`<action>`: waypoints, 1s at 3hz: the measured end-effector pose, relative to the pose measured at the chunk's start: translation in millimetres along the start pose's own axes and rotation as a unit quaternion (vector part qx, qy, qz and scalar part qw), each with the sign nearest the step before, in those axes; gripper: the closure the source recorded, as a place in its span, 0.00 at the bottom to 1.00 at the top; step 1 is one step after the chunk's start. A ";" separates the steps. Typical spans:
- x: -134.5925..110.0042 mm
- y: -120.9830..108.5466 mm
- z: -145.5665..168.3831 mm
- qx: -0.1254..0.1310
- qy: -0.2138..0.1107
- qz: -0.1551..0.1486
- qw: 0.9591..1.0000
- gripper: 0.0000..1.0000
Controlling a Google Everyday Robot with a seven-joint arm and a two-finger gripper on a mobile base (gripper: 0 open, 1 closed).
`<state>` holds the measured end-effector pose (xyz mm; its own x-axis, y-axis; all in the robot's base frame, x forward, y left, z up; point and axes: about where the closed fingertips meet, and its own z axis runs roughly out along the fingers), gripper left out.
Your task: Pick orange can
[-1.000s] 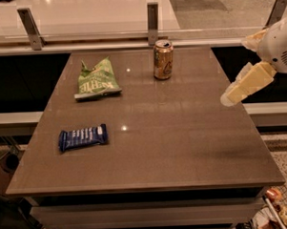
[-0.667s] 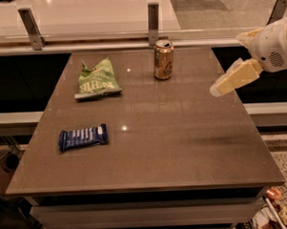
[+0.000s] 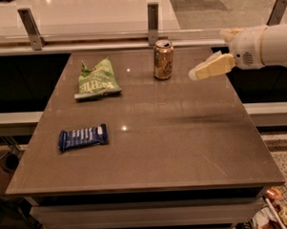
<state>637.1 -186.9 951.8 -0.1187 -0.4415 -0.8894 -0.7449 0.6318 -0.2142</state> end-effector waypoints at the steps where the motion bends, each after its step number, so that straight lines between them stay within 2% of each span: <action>1: -7.5 -14.2 35.9 -0.006 -0.048 0.028 0.998 0.00; 2: -10.8 -22.7 71.7 -0.018 -0.084 0.055 0.995 0.00; 3: -11.1 -22.2 72.8 -0.018 -0.084 0.055 0.995 0.00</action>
Offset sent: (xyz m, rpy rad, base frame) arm 0.0968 0.0518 -0.0200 0.2975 -0.0304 0.0322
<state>702.7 -149.6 937.0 -0.0909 -0.2558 -0.9624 -0.7572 0.6454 -0.1000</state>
